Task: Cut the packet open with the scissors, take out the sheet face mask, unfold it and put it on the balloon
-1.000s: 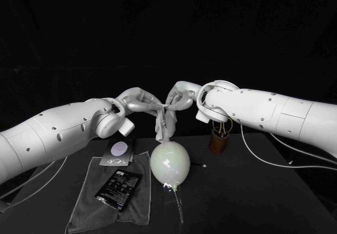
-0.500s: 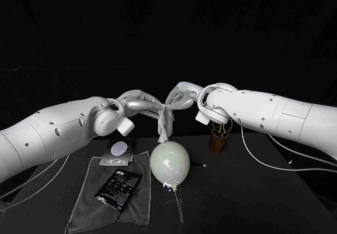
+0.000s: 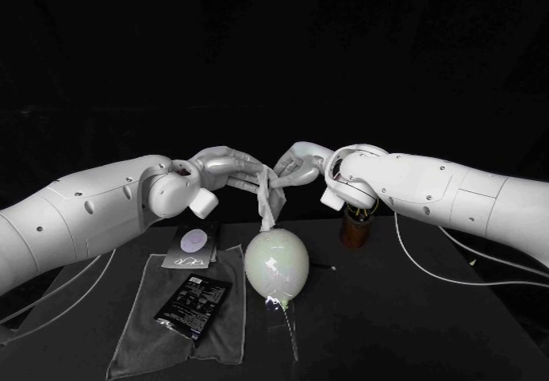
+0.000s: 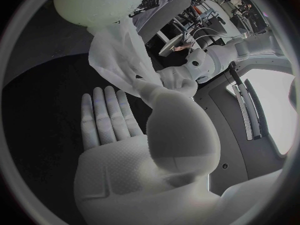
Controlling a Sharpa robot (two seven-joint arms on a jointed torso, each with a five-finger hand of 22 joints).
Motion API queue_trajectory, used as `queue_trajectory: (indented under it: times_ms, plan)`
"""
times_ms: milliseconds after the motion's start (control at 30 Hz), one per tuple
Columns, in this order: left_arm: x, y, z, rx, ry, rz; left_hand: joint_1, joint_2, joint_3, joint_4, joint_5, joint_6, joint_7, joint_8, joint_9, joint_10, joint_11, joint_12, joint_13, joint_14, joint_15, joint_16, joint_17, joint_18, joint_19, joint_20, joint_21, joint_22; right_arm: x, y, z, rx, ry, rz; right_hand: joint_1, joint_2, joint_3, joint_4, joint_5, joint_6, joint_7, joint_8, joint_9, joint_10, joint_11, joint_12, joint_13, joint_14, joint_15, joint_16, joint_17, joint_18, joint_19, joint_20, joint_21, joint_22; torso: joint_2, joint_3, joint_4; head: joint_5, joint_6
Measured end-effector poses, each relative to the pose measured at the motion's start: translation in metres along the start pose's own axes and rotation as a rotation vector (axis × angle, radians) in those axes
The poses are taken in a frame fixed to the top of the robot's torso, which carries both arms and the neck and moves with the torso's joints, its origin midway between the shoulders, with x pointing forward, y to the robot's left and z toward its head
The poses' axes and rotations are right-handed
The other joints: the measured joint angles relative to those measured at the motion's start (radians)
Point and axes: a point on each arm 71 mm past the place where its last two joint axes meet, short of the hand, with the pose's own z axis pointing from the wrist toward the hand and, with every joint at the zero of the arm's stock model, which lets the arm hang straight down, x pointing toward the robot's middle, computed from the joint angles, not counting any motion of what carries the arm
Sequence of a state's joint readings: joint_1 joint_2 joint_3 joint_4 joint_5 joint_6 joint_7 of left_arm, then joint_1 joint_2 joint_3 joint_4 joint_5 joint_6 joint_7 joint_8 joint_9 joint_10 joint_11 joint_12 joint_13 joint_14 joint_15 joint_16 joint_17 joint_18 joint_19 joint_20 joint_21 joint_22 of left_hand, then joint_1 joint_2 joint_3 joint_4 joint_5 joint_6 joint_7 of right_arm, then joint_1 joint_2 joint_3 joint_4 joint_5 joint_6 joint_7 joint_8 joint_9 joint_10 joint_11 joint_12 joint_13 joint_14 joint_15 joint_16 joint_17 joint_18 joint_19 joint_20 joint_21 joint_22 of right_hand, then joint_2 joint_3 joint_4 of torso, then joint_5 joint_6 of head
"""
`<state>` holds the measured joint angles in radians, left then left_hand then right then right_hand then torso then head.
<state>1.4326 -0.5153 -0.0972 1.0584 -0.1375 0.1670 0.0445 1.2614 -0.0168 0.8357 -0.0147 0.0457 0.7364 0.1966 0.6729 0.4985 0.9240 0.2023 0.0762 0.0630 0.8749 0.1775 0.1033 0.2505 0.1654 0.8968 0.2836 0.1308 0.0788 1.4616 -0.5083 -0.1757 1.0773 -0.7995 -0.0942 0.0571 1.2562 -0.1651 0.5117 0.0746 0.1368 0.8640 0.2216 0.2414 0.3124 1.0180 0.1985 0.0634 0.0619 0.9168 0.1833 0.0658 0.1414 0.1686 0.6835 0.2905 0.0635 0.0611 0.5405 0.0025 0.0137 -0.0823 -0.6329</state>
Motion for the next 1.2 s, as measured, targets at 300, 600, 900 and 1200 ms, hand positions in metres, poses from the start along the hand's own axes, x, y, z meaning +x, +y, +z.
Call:
queue_trajectory:
  times_ms: [300,600,900,1200]
  plan:
    - [-0.002,0.001,-0.001,-0.014,0.02,-0.036,-0.022,0.011,0.027,-0.01,0.0,-0.047,-0.01,0.048,0.0,0.0,0.0,0.0,0.0,0.042,-0.011,0.008,-0.002,0.009,0.054,-0.015,0.019,0.004,0.002,-0.015,-0.003,0.02,-0.001,0.062,0.017,0.005,-0.026,0.014,-0.004,-0.005,-0.002,-0.01,-0.009,-0.011,0.004,0.0,0.0,-0.037,0.009,0.0,-0.014,-0.001,-0.141,0.002,-0.012,-0.009,0.0,0.0007,-0.0005,0.0,-0.004]
    - [-0.004,0.002,-0.002,-0.016,0.019,-0.05,-0.024,0.01,0.032,-0.016,-0.002,-0.048,-0.009,0.053,0.0,0.004,0.003,0.0,0.0,0.042,-0.011,0.008,-0.004,0.008,0.058,-0.019,0.019,0.004,0.014,-0.033,-0.012,0.026,0.021,0.187,-0.019,-0.035,-0.195,0.089,-0.085,-0.127,-0.024,-0.07,-0.032,-0.194,0.013,0.0,0.0,-0.39,0.049,-0.015,-0.078,-0.047,-0.39,0.004,-0.027,-0.026,-0.001,0.0005,-0.0006,0.001,-0.009]
    - [-0.007,0.002,-0.003,-0.015,0.013,-0.054,-0.028,0.006,0.037,-0.02,-0.004,-0.055,-0.009,0.064,0.0,0.004,0.003,0.0,0.0,0.042,-0.011,0.008,-0.006,0.008,0.058,-0.019,0.019,0.004,0.04,-0.07,-0.026,0.062,0.017,0.379,0.148,0.054,-0.565,0.206,-0.094,-0.435,-0.064,-0.163,-0.115,-0.542,0.027,-0.014,-0.018,-0.599,0.044,-0.027,-0.1,-0.089,-0.506,0.001,-0.032,-0.033,-0.001,-0.0009,-0.0006,-0.004,-0.009]
    - [-0.008,0.002,-0.004,-0.014,0.01,-0.056,-0.03,0.004,0.046,-0.029,-0.001,-0.06,-0.011,0.07,0.0,0.004,0.003,0.0,0.0,0.042,-0.011,0.008,-0.008,0.006,0.058,-0.019,0.019,0.003,0.07,-0.101,-0.035,0.093,-0.025,0.538,0.234,0.09,-0.602,0.209,-0.094,-0.455,-0.068,-0.168,-0.115,-0.507,0.036,-0.014,-0.013,-0.455,0.05,0.008,-0.076,-0.052,-0.483,0.003,-0.031,-0.028,-0.001,-0.0002,-0.0006,-0.007,-0.008]
